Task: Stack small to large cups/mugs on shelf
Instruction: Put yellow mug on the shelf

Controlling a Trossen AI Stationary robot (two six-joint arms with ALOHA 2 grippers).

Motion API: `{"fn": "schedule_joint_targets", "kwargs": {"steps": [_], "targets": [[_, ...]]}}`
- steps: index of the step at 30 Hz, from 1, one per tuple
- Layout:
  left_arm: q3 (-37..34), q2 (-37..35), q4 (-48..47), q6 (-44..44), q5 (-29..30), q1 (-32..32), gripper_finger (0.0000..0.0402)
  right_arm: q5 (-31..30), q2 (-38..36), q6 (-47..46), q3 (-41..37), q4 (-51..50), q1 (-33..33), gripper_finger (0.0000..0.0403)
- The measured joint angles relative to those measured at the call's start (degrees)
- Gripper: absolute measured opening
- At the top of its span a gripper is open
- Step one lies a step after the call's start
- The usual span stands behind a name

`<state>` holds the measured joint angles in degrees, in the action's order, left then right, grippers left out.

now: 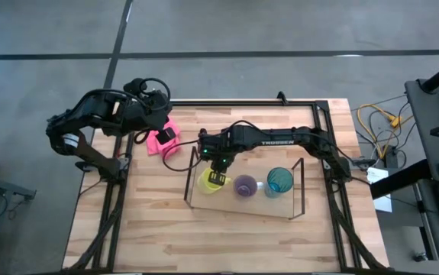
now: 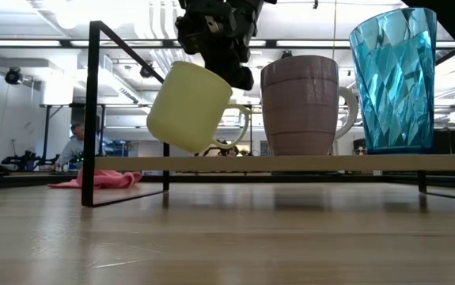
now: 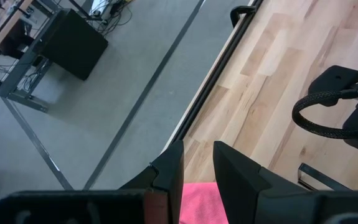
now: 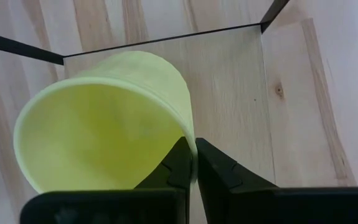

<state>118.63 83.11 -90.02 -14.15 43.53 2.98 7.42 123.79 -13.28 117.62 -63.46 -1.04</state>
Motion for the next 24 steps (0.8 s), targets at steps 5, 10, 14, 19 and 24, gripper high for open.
{"fn": "schedule_joint_targets", "kwargs": {"steps": [5, 10, 14, 19, 24], "targets": [[0.0, 0.0, 0.0, 0.0, 0.0, 0.0, 0.0073, 0.0, 0.0, 0.0, 0.0, 0.3, 0.0, 0.0013], [0.0, 0.0, 0.0, 0.0, 0.0, 0.0, 0.0073, 0.0, 0.0, 0.0, 0.0, 1.8, 0.0, 0.0013], [0.0, 0.0, 0.0, 0.0, 0.0, 0.0, 0.0073, 0.0, 0.0, 0.0, 0.0, 2.6, 0.0, 0.0013], [0.0, 0.0, 0.0, 0.0, 0.0, 0.0, 0.0073, 0.0, 0.0, 0.0, 0.0, 2.4, 0.0, 0.0013], [0.0, 0.0, 0.0, 0.0, 0.0, 0.0, 0.0073, -0.1, 0.0, 0.0, 0.0, 2.2, 0.0, 0.0013]]}}
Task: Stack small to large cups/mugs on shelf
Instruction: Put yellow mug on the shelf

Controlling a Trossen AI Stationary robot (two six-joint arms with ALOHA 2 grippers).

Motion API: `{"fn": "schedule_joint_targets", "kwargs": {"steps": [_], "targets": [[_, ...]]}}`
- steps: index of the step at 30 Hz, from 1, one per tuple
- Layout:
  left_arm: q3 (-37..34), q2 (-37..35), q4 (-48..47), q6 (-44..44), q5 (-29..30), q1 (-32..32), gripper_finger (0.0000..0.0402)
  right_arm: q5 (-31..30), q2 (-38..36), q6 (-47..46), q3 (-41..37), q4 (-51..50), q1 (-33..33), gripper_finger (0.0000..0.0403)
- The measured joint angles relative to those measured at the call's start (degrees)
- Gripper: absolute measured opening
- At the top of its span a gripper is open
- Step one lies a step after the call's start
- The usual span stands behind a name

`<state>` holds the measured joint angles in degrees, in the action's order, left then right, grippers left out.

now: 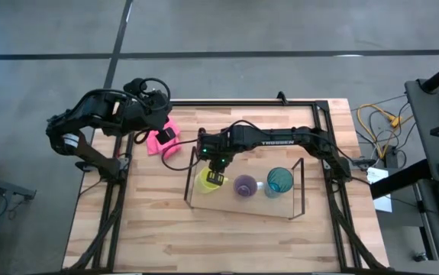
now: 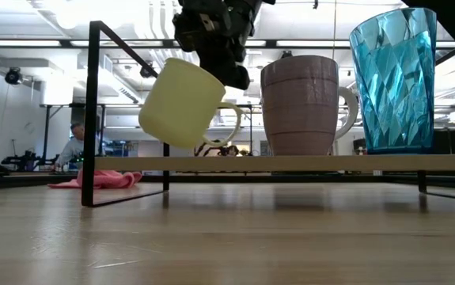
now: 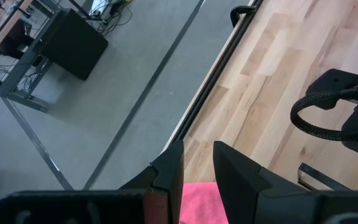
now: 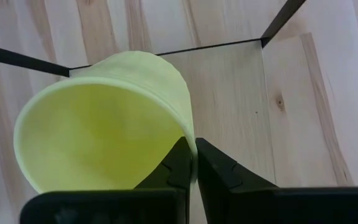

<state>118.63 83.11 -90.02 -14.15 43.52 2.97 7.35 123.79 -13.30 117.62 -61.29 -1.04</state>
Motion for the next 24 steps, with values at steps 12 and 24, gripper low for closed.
{"fn": "schedule_joint_targets", "kwargs": {"steps": [12, 24], "targets": [[0.0, 0.0, 0.0, 0.0, 0.0, 0.0, 0.0073, -3.4, 0.0, 0.1, -0.1, -4.1, 0.0, 0.0013], [0.0, 0.0, 0.0, 0.0, 0.0, 0.0, 0.0073, -3.5, 0.0, 0.2, -0.4, -4.5, 0.0, 0.0013]]}}
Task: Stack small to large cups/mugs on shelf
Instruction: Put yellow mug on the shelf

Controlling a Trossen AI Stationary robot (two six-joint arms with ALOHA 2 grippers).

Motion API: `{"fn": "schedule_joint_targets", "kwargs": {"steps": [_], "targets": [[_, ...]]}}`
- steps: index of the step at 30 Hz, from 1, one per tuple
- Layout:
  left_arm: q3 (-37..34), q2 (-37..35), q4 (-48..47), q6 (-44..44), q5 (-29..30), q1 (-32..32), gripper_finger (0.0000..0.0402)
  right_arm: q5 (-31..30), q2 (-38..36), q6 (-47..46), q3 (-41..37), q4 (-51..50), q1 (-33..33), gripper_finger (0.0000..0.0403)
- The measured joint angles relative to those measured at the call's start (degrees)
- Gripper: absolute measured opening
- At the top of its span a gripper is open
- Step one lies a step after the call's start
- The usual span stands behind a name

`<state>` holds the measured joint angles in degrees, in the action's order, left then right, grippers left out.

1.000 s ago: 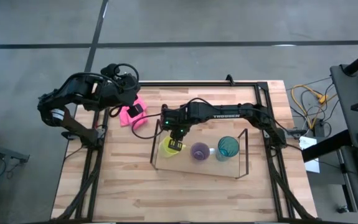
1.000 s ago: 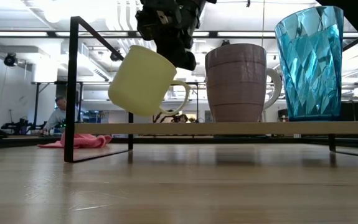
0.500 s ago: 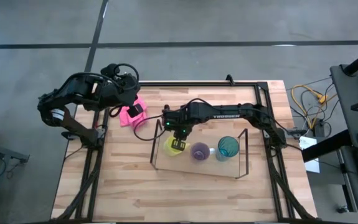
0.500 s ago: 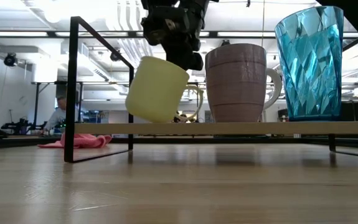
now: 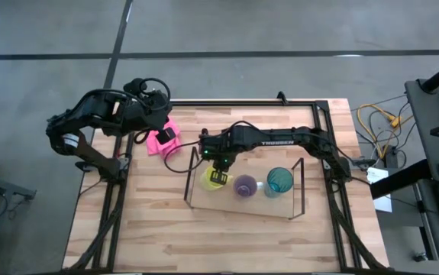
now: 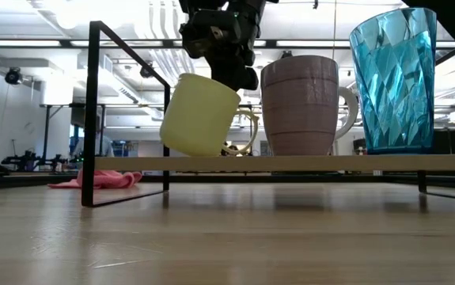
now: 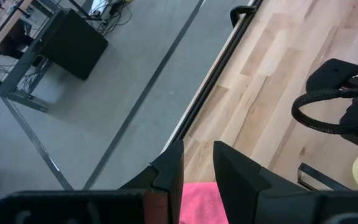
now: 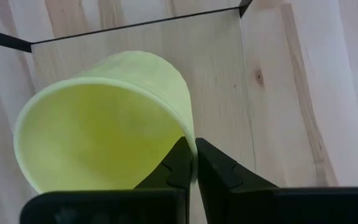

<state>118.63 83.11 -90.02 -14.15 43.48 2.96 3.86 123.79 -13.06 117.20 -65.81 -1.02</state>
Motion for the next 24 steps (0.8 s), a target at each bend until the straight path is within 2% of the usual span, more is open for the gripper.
{"fn": "schedule_joint_targets", "kwargs": {"steps": [12, 24], "targets": [[0.0, 0.0, 0.0, 0.0, 0.0, 0.0, 0.0073, 0.2, -0.4, 0.0, -2.5, -0.3, 0.0, 0.0013], [0.0, 0.0, 0.0, 0.0, 0.0, 0.0, 0.0073, 0.2, -0.1, 0.0, -1.5, -0.4, 0.0, 0.0013]]}}
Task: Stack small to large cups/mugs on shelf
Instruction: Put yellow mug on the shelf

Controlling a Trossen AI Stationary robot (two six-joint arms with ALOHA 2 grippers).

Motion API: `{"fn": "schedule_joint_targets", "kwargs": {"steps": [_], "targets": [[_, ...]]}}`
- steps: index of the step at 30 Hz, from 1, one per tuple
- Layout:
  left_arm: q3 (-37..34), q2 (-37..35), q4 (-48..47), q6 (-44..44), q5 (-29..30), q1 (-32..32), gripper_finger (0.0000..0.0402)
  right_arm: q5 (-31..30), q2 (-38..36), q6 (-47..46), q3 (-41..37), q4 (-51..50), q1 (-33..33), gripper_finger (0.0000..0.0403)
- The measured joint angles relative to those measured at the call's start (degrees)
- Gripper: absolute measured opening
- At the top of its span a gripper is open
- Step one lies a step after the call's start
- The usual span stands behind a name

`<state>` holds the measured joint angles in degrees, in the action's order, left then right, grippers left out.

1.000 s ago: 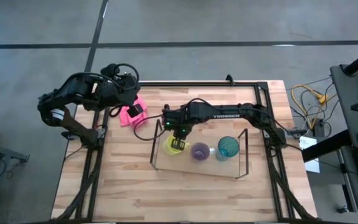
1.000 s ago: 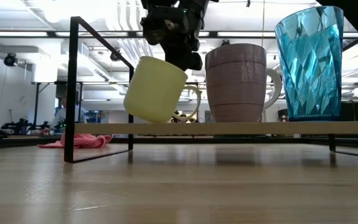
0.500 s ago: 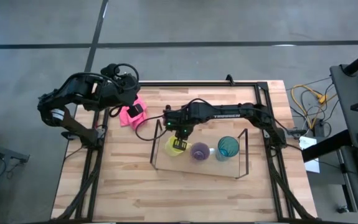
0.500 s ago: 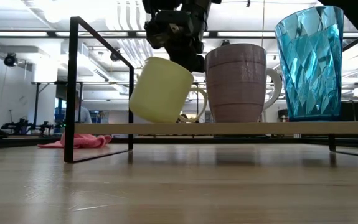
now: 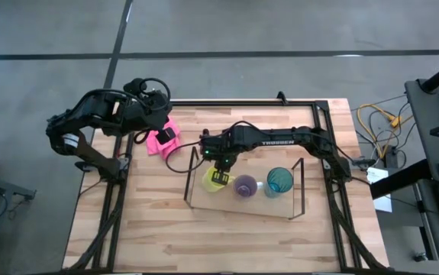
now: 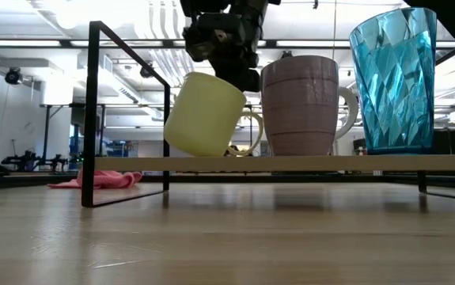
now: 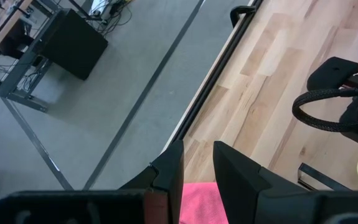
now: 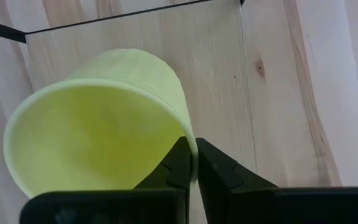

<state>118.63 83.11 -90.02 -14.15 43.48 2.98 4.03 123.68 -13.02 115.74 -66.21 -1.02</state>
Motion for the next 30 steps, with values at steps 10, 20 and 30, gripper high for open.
{"fn": "schedule_joint_targets", "kwargs": {"steps": [10, 20, 30], "targets": [[0.0, 0.0, 0.0, 0.0, 0.0, 0.0, 0.0073, -0.9, 0.0, 0.2, 0.0, 0.4, 0.1, 0.0013], [0.0, 0.0, 0.0, 0.0, 0.0, 0.0, 0.0073, -3.0, 0.0, 0.2, 0.0, 0.5, 0.7, 0.0025], [0.0, 0.0, 0.0, 0.0, 0.0, 0.0, 0.0073, -2.8, 0.2, -0.5, -0.1, 0.7, 0.9, 0.0084]]}}
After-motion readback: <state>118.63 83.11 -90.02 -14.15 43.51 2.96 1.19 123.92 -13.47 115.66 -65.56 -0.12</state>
